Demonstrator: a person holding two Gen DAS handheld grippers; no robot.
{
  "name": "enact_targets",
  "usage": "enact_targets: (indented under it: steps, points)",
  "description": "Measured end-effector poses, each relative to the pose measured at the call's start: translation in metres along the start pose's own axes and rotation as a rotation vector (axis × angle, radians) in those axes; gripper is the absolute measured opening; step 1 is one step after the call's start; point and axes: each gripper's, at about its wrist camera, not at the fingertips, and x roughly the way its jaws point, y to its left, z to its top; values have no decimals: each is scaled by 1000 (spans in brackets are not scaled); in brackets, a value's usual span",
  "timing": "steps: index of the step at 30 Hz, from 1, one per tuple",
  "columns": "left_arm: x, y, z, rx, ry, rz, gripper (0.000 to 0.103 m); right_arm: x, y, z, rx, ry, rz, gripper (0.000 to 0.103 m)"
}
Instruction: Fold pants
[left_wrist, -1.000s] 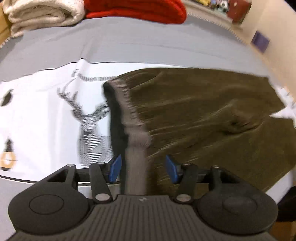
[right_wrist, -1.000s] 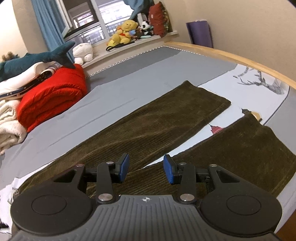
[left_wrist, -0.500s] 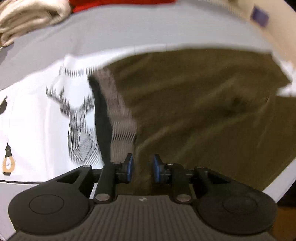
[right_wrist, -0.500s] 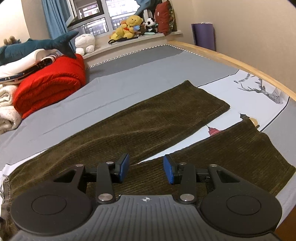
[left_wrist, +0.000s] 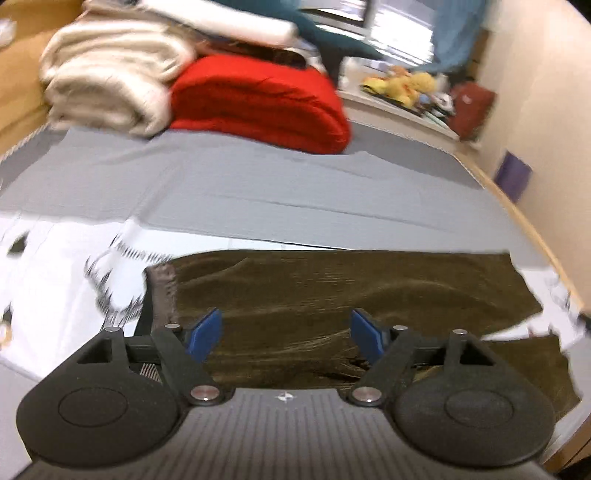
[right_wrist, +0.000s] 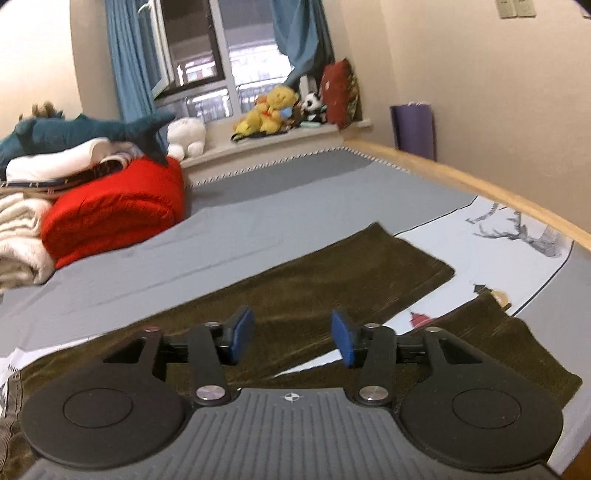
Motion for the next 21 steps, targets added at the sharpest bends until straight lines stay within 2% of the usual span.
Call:
enact_targets:
  steps: [1,6,10,12,14,17,21]
  points:
    - [5,-8,1,8,13,12,81,-1,-2,0,4,-5,-7,56]
    - [29,-24,9,-5,49,-34,81,5,-8,-1,-4,25,-17,57]
    - [56,-32,4,88,131,54,81,10,-11,-2,-19,57,-29,57]
    - [64,-36,1,115,153,60,81,12,-12,-3,-27,69,-32,57]
    - [66,-36,-6,120,151,47,81,13,-12,-4,-47,66,-50,58]
    - [66,-38,-7,142,139,35,81,16,-12,-4,-53,67,-73,65]
    - [68,-38,-7,150,146,40,81,21,-13,-5,-51,84,-95,66]
